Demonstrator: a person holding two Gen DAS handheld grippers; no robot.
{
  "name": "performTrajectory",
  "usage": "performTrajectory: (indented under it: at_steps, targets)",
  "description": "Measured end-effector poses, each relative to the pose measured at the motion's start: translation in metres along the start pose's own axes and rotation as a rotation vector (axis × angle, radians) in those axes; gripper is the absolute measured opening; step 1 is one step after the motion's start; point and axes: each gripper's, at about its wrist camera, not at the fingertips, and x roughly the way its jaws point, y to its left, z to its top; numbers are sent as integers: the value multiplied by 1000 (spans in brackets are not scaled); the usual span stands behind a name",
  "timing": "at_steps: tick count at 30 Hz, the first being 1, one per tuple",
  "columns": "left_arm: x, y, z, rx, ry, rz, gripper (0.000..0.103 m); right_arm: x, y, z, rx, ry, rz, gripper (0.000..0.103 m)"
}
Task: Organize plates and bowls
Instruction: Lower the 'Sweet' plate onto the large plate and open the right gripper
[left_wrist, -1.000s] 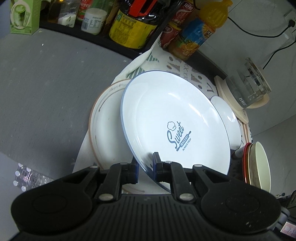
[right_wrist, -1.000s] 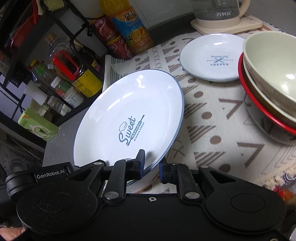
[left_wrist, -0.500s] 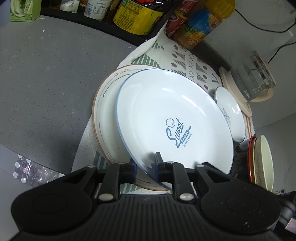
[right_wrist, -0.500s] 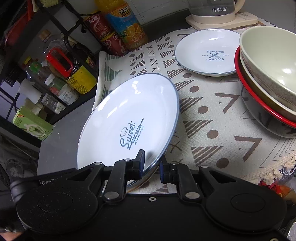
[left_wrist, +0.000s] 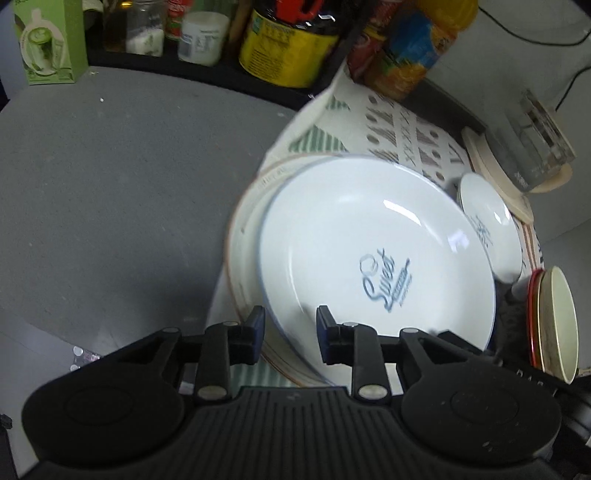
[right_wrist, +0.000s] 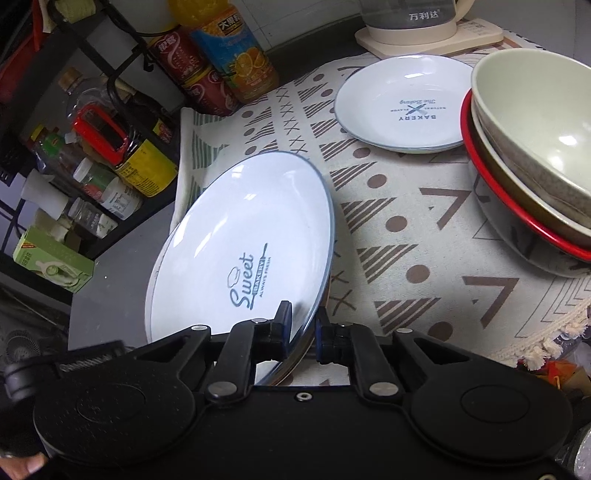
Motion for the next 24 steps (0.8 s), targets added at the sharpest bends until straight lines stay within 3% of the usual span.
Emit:
performTrajectory:
  at_steps: [10, 14, 20, 24]
  targets:
    - [-3, 5, 13, 7, -55, 41, 27, 4, -1, 2, -9, 8, -46, 10]
    - [1, 10, 13, -1, -52, 130, 27, 5, -2, 6, -21, 4, -49, 10]
    - [9, 30, 12, -74, -26, 85, 27, 8, 6, 7, -74, -1, -57, 8]
    - [6, 25, 15, -64, -33, 110, 27, 8, 4, 11, -65, 8, -51, 9]
